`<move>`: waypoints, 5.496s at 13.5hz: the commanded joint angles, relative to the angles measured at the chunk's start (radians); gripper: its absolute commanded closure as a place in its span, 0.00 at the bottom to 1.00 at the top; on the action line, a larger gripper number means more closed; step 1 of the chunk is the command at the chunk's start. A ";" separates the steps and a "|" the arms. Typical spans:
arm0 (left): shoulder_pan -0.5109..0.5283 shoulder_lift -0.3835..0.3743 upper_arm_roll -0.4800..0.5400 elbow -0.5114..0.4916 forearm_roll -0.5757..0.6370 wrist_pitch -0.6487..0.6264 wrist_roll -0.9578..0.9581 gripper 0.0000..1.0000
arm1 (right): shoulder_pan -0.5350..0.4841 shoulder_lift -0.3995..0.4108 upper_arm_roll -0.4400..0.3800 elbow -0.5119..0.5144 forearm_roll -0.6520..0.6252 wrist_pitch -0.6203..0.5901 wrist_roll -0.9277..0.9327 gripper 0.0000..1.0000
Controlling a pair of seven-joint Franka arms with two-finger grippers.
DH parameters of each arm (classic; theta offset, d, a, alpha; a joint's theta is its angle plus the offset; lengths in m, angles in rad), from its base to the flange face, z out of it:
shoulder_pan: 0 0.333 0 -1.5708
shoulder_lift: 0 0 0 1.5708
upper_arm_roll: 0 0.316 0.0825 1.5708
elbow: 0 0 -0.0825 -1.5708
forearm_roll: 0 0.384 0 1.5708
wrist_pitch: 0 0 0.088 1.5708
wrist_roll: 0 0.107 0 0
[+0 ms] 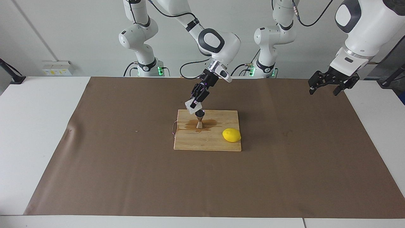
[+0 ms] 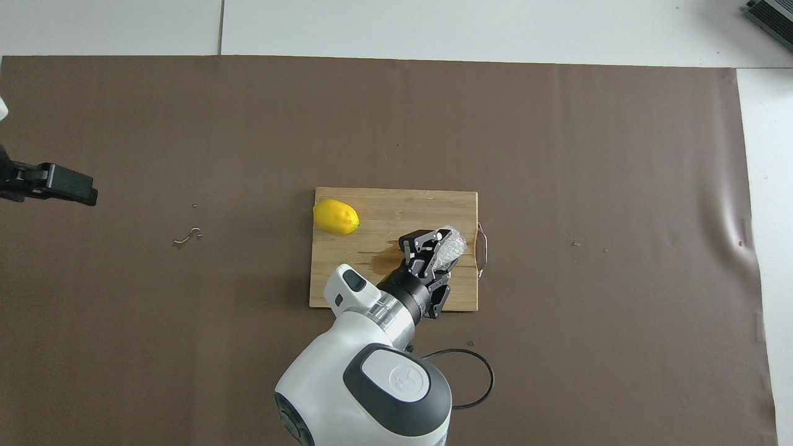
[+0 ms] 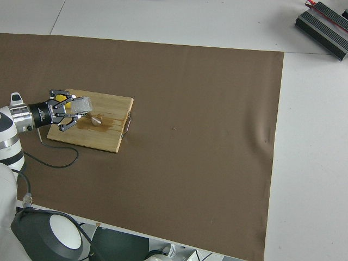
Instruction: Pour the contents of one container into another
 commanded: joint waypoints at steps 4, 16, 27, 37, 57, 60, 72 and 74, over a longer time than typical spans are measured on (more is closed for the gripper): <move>-0.004 0.001 0.002 0.004 0.011 -0.008 0.005 0.00 | -0.081 -0.079 0.012 -0.009 0.188 0.035 -0.044 1.00; -0.005 0.001 0.002 0.004 0.011 -0.009 0.005 0.00 | -0.391 -0.086 0.010 -0.033 0.639 0.189 -0.421 1.00; -0.005 0.001 0.000 0.004 0.011 -0.011 0.005 0.00 | -0.727 -0.080 0.010 -0.138 1.109 0.337 -0.960 1.00; -0.005 0.001 0.002 0.002 0.011 -0.011 0.004 0.00 | -0.952 -0.045 0.010 -0.250 1.442 0.359 -1.465 1.00; -0.007 0.001 0.000 0.001 0.011 -0.011 0.004 0.00 | -0.982 0.010 0.004 -0.234 1.494 0.406 -1.502 0.00; -0.007 0.001 0.000 0.001 0.011 -0.012 0.004 0.00 | -0.979 -0.008 0.001 -0.225 1.479 0.397 -1.459 0.00; -0.007 0.001 0.000 0.001 0.011 -0.012 0.004 0.00 | -0.962 -0.193 0.005 -0.146 1.191 0.290 -1.064 0.00; -0.007 0.001 0.000 0.001 0.011 -0.012 0.004 0.00 | -0.956 -0.203 0.019 -0.084 1.088 0.232 -0.887 0.00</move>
